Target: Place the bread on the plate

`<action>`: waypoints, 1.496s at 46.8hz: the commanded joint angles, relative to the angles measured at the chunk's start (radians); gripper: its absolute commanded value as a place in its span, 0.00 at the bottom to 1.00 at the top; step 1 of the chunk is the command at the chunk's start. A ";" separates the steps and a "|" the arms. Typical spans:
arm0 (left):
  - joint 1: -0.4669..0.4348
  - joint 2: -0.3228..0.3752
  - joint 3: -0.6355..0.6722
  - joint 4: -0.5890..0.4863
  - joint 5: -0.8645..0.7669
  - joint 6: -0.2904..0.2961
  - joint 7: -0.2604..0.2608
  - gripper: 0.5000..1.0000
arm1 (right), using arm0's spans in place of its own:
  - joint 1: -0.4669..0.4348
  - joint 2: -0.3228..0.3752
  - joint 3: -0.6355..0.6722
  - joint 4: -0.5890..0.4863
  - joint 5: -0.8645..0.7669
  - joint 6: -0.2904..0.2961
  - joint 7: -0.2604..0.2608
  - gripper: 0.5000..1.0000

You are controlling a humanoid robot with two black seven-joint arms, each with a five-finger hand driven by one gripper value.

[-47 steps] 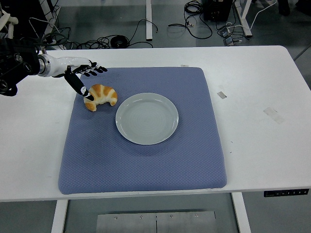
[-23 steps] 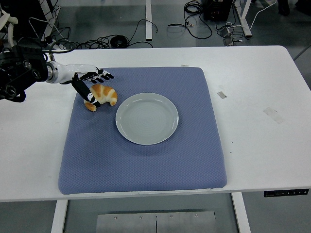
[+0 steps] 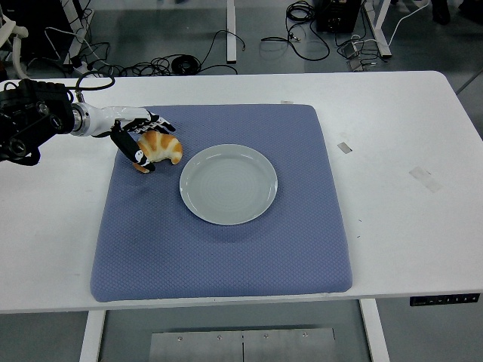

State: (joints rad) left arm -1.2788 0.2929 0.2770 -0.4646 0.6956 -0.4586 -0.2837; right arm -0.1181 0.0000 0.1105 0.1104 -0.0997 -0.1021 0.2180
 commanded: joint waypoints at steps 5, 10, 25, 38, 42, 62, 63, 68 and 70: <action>-0.002 0.000 -0.004 0.000 -0.001 -0.002 0.000 0.61 | 0.000 0.000 0.000 0.000 0.000 0.001 0.000 1.00; -0.002 0.000 -0.004 0.000 -0.002 -0.002 0.000 0.57 | 0.000 0.000 0.000 0.000 0.000 -0.001 0.000 1.00; 0.003 0.000 -0.002 0.000 -0.001 -0.002 0.000 0.57 | 0.000 0.000 0.000 -0.002 0.000 -0.001 0.000 1.00; 0.001 0.000 -0.002 0.000 -0.001 -0.002 0.000 0.46 | 0.000 0.000 0.000 -0.002 0.000 0.001 0.000 1.00; 0.001 0.003 -0.004 0.000 -0.002 -0.003 0.000 0.38 | 0.000 0.000 0.000 -0.002 0.000 0.001 0.000 1.00; 0.000 0.011 -0.005 0.000 -0.004 -0.009 -0.002 0.23 | 0.000 0.000 0.000 -0.002 0.000 -0.001 0.000 1.00; -0.002 0.011 -0.007 0.000 -0.005 -0.009 -0.002 0.23 | 0.000 0.000 0.000 -0.002 0.000 -0.001 0.000 1.00; -0.010 0.012 -0.016 0.000 -0.030 -0.012 -0.002 0.24 | 0.000 0.000 0.000 -0.002 0.000 0.001 0.000 1.00; -0.013 0.014 -0.016 0.000 -0.041 -0.014 -0.002 0.24 | 0.000 0.000 0.000 -0.002 0.000 -0.001 0.000 1.00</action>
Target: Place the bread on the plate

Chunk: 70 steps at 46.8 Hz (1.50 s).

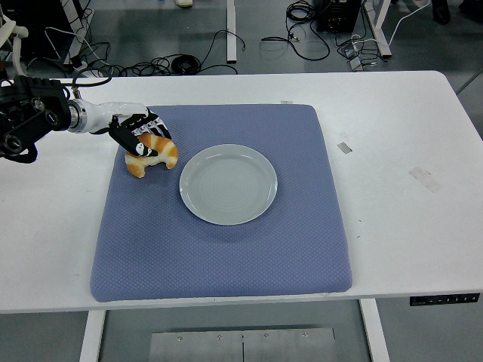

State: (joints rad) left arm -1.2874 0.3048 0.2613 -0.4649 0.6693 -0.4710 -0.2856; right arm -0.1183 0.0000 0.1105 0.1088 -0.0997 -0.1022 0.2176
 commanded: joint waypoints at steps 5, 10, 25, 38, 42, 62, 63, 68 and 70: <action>-0.033 0.007 -0.001 0.000 -0.046 -0.001 0.002 0.24 | 0.000 0.000 0.000 0.000 0.000 -0.001 0.000 1.00; -0.061 0.008 -0.002 0.000 -0.092 -0.001 0.000 0.24 | -0.001 0.000 0.000 0.000 0.000 0.001 0.000 1.00; -0.081 -0.042 -0.065 -0.001 -0.112 -0.001 0.002 0.25 | 0.000 0.000 0.000 0.000 0.000 0.001 0.000 1.00; -0.075 -0.144 -0.065 -0.003 -0.114 -0.003 0.002 0.27 | 0.000 0.000 0.000 0.000 0.000 0.001 0.000 1.00; -0.078 -0.154 -0.065 -0.006 -0.114 -0.017 0.002 0.27 | 0.000 0.000 0.000 0.000 0.000 0.001 0.000 1.00; -0.073 -0.168 -0.057 -0.046 -0.111 -0.100 0.000 0.30 | 0.000 0.000 0.000 0.000 0.000 0.001 0.000 1.00; -0.072 -0.167 -0.056 -0.046 -0.111 -0.100 0.000 0.30 | 0.000 0.000 0.000 0.000 0.000 0.001 0.000 1.00; -0.064 -0.167 -0.053 -0.047 -0.102 -0.100 0.000 0.32 | 0.000 0.000 0.000 0.000 0.000 -0.001 0.000 1.00; -0.058 -0.167 -0.051 -0.046 -0.099 -0.100 0.000 0.32 | -0.001 0.000 0.001 0.000 0.000 0.001 0.000 1.00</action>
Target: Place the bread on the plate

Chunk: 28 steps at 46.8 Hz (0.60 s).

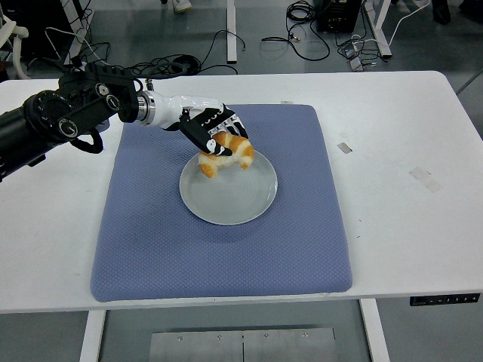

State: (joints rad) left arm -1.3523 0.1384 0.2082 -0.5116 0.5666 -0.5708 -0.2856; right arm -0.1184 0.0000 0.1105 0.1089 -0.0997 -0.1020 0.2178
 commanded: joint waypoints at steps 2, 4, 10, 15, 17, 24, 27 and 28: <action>0.015 0.000 0.002 0.001 0.004 0.000 0.000 0.32 | 0.000 0.000 0.000 0.000 0.000 0.001 0.000 1.00; 0.019 0.000 0.003 0.001 0.004 0.000 0.000 0.33 | 0.000 0.000 0.000 0.000 0.000 -0.001 0.000 1.00; 0.024 -0.003 0.003 0.001 0.004 0.000 0.000 0.39 | 0.000 0.000 0.000 0.000 0.000 0.001 0.000 1.00; 0.024 -0.003 0.002 0.001 0.004 0.000 0.002 0.46 | 0.000 0.000 0.000 0.000 0.000 -0.001 0.000 1.00; 0.024 -0.003 0.002 0.001 0.002 0.000 0.002 0.49 | 0.000 0.000 0.000 0.000 0.000 0.001 0.000 1.00; 0.024 -0.005 0.002 0.001 0.002 0.002 0.000 0.58 | -0.001 0.000 0.000 0.000 0.000 0.001 0.000 1.00; 0.025 -0.005 0.002 0.001 0.002 0.002 0.000 0.59 | 0.000 0.000 0.000 0.000 0.000 -0.001 0.000 1.00; 0.025 -0.005 0.002 0.001 0.002 0.002 0.002 0.59 | 0.000 0.000 0.000 0.000 0.000 -0.001 0.000 1.00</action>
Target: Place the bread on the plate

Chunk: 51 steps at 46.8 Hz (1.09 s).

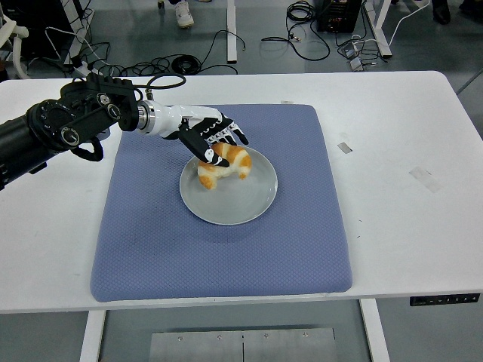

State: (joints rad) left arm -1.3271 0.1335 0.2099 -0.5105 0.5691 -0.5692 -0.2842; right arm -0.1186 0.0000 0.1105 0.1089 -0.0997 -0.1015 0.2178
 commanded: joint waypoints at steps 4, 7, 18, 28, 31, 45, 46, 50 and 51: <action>0.003 0.000 -0.001 0.000 0.000 0.000 -0.001 0.60 | 0.001 0.000 0.000 0.000 0.000 -0.001 0.000 1.00; 0.003 0.000 -0.001 0.000 0.000 0.000 0.000 0.62 | 0.001 0.000 0.000 0.000 0.000 -0.001 0.000 1.00; 0.003 0.005 -0.003 0.000 -0.003 0.000 -0.001 0.68 | 0.001 0.000 0.000 0.000 0.000 -0.001 0.000 1.00; -0.006 0.009 -0.012 0.001 -0.014 0.000 -0.001 0.80 | 0.001 0.000 0.000 0.000 0.000 0.000 0.000 1.00; -0.006 0.011 -0.021 0.001 -0.015 0.000 -0.001 0.84 | 0.001 0.000 0.000 0.000 0.000 -0.001 0.000 1.00; -0.003 0.026 -0.084 0.009 -0.067 0.014 0.000 0.93 | 0.001 0.000 0.000 0.000 0.000 -0.001 0.000 1.00; -0.003 0.026 -0.090 0.012 -0.080 0.017 0.000 0.93 | 0.001 0.000 0.001 0.001 0.000 0.000 0.000 1.00; -0.001 0.028 -0.103 0.018 -0.130 0.023 0.002 0.93 | 0.001 0.000 0.001 0.002 0.000 0.000 0.000 1.00; -0.001 0.031 -0.106 0.020 -0.139 0.025 0.000 0.93 | -0.001 0.000 0.001 0.000 0.000 -0.001 0.000 1.00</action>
State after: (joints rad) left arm -1.3287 0.1600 0.1107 -0.4933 0.4565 -0.5490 -0.2827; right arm -0.1180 0.0000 0.1112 0.1095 -0.0997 -0.1017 0.2178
